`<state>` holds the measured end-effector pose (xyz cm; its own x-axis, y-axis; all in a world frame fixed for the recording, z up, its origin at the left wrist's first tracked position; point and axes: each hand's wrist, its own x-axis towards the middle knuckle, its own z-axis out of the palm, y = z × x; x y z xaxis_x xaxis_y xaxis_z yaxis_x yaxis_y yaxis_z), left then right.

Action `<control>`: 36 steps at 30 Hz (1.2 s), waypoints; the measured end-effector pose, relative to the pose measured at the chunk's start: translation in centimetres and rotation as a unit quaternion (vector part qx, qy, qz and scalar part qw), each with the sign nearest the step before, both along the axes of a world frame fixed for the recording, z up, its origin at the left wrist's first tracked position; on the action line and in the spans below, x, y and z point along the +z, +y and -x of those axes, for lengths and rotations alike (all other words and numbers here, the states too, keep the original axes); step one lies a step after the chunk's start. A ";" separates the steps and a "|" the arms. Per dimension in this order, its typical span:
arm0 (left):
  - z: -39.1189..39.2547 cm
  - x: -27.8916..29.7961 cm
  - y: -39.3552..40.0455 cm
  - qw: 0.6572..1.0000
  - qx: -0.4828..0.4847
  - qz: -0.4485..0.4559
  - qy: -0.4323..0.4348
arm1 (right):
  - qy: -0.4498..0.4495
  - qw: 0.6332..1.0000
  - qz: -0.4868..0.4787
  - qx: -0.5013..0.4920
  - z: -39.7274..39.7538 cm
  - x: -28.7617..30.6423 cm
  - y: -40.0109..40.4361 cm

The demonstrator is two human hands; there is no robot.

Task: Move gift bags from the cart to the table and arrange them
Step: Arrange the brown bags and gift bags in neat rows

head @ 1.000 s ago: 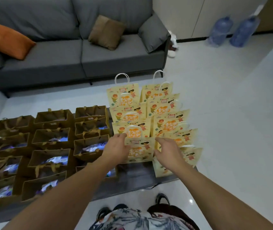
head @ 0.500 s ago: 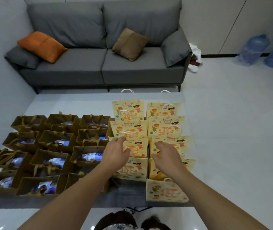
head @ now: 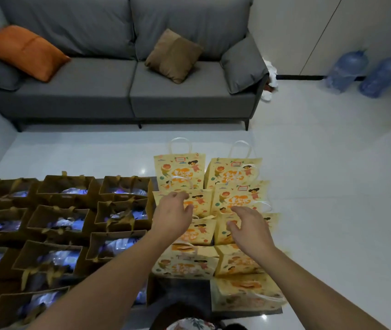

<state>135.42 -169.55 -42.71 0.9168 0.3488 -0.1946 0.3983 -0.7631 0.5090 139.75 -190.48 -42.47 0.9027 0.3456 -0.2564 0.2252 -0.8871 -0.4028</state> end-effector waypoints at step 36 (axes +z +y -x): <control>-10.7 -5.2 -7.7 0.989 -0.107 -0.036 0.099 | 0.046 0.975 -0.094 -0.198 -13.0 -3.7 -8.8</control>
<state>146.09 -177.24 -47.89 0.9175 0.1704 -0.3594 0.3100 -0.8724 0.3778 152.77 -199.25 -46.14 0.9508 0.0232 -0.3091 -0.1651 -0.8061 -0.5683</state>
